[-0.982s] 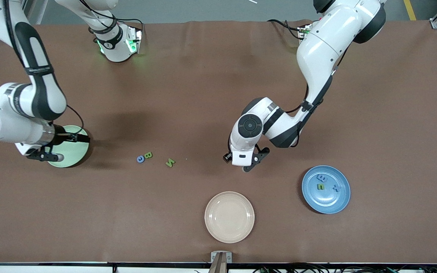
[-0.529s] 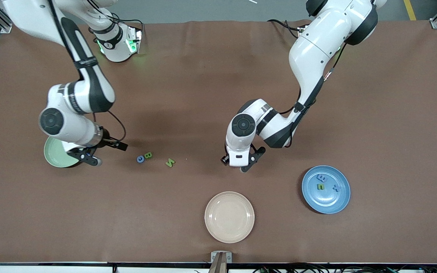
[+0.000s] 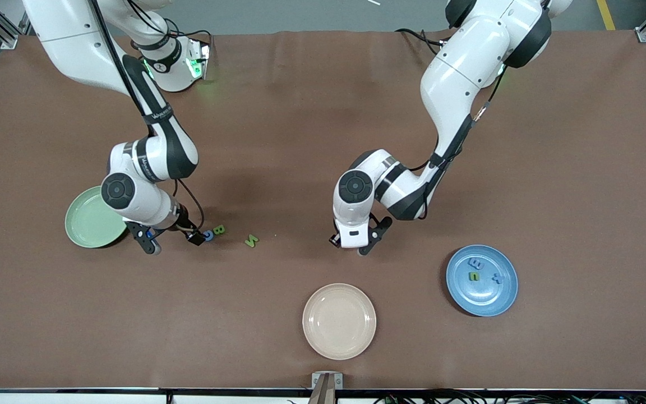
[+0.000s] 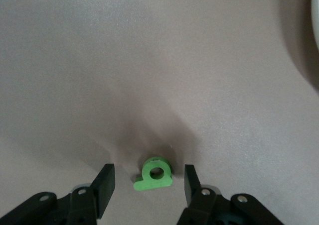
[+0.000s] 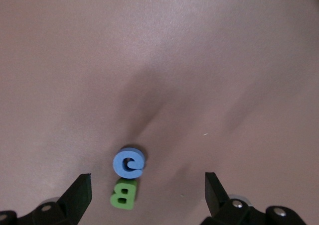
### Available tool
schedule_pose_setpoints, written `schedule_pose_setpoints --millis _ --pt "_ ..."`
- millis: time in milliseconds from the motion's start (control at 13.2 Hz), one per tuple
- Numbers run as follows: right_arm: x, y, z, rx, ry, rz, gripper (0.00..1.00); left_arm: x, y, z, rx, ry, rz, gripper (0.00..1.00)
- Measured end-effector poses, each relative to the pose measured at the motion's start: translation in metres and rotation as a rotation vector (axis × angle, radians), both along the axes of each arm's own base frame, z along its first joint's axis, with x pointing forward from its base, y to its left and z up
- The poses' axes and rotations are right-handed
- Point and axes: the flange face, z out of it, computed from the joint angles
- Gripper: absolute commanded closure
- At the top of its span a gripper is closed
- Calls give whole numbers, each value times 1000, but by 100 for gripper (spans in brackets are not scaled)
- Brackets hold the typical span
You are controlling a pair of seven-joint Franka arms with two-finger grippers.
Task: Sort upper and lower case letters into plates
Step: 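Grasp the blue c with the right gripper while the left gripper grasps green q, then place the blue c on the green plate while the left gripper places green q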
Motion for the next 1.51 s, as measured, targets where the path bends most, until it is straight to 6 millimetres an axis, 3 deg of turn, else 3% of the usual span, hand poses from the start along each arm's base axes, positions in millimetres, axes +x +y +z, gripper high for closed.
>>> schedule_pose_setpoints --millis 227,604,756,982,1209,1360,1511 --pt "5 9 -17 5 -17 -29 5 3 1 -3 -1 -5 3 38" --pt "3 12 -40 1 -10 -31 31 4 -1 -6 -4 -7 7 47" --pt "2 14 -41 2 -9 -32 40 2 -3 -7 -1 -7 12 59" --pt "1 19 -41 2 -8 -26 49 -1 -7 -7 8 -14 4 99" --pt "1 21 -41 4 -9 -26 60 5 -7 0 1 -30 9 100" --pt "2 21 -40 5 -11 -27 71 22 7 19 8 -44 31 100" --pt "3 22 -39 6 -14 -27 80 52 47 52 30 -50 9 100"
